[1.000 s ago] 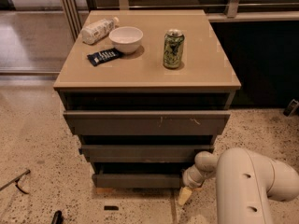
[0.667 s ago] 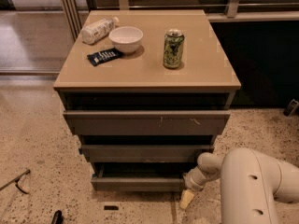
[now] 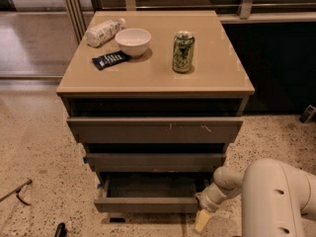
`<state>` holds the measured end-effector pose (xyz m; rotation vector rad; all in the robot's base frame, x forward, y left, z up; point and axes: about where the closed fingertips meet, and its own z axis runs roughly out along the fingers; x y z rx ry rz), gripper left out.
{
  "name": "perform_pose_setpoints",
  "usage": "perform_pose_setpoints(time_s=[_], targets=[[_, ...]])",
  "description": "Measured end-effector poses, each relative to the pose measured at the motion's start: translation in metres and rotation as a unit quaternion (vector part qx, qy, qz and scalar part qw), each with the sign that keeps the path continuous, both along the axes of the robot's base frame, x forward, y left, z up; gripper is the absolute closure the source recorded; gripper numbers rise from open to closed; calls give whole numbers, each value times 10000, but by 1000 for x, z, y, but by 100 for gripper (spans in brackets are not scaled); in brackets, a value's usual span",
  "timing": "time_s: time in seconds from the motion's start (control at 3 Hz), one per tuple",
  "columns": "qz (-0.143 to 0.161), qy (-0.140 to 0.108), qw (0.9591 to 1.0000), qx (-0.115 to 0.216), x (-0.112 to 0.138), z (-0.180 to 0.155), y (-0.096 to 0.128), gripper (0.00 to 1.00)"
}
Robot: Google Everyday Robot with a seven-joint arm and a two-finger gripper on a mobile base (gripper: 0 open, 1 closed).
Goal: Open bottom drawer
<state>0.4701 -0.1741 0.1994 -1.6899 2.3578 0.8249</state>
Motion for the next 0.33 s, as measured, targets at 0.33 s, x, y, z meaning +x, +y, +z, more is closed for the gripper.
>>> perform_pose_setpoints(time_s=[0.33], targets=[[13, 27, 10000, 6, -3, 0, 1, 0]])
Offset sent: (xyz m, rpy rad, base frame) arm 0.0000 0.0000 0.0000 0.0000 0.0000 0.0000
